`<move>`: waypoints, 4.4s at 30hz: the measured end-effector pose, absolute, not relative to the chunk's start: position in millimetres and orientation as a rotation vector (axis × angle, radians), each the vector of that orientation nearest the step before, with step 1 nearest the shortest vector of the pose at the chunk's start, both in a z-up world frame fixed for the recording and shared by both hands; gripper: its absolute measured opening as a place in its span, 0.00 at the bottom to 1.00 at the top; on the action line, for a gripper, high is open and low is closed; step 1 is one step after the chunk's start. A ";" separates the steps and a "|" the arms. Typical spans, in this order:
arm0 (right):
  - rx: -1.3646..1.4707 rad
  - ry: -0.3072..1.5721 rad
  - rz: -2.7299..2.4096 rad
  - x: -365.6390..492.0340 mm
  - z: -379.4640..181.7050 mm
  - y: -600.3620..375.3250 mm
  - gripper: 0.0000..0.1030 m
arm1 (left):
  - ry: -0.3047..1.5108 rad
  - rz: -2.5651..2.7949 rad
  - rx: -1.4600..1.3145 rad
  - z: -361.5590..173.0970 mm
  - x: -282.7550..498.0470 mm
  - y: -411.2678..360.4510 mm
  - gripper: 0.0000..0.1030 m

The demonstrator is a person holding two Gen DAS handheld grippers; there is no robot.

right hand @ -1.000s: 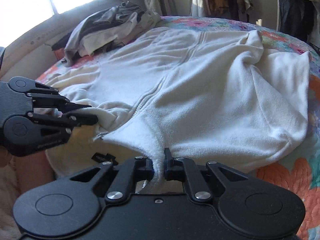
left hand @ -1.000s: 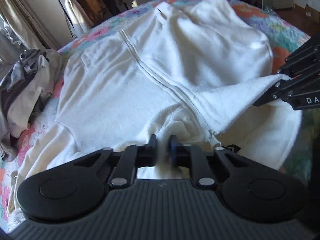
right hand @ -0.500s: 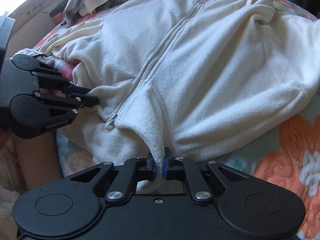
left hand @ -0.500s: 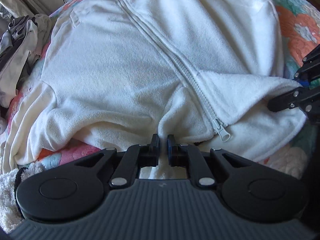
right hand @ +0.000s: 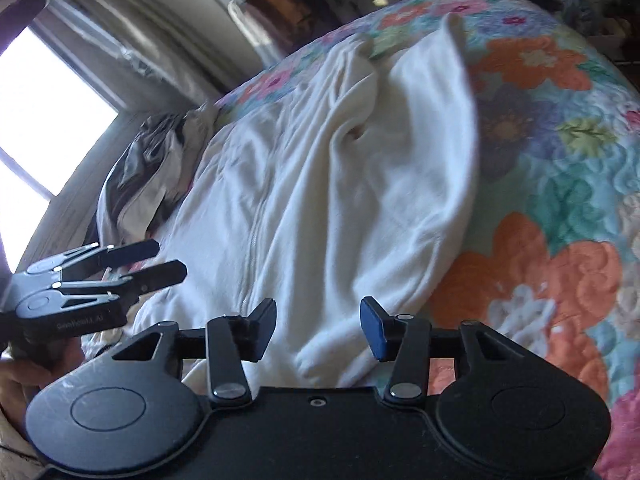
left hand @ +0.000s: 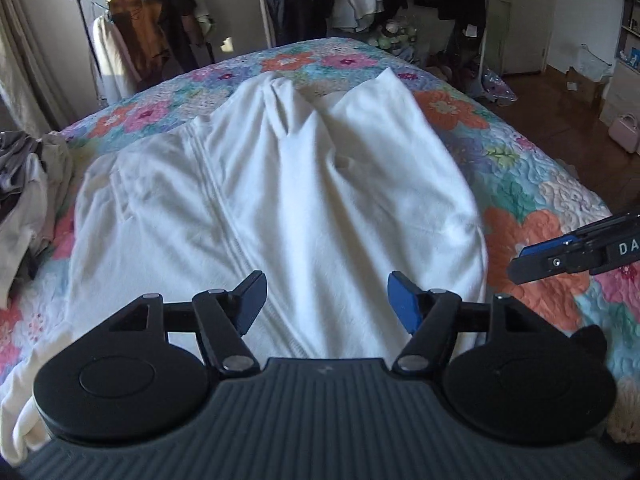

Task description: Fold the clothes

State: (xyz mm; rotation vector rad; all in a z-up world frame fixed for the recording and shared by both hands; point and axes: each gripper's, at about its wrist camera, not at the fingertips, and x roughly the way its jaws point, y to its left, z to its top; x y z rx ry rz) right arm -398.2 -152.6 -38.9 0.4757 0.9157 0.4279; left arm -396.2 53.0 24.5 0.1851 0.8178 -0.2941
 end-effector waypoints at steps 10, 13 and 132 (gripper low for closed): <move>0.583 0.910 0.186 -341.3 -97.5 -187.8 0.52 | 0.952 -0.418 0.225 -38.3 -329.9 28.9 0.65; 0.577 0.860 0.153 -332.6 -108.2 -182.5 0.52 | 0.981 -0.429 0.201 -49.8 -319.9 36.3 0.65; 0.048 0.427 -0.069 -302.4 -35.1 -169.6 0.14 | 0.908 -0.688 -0.124 -110.6 -285.8 55.6 0.36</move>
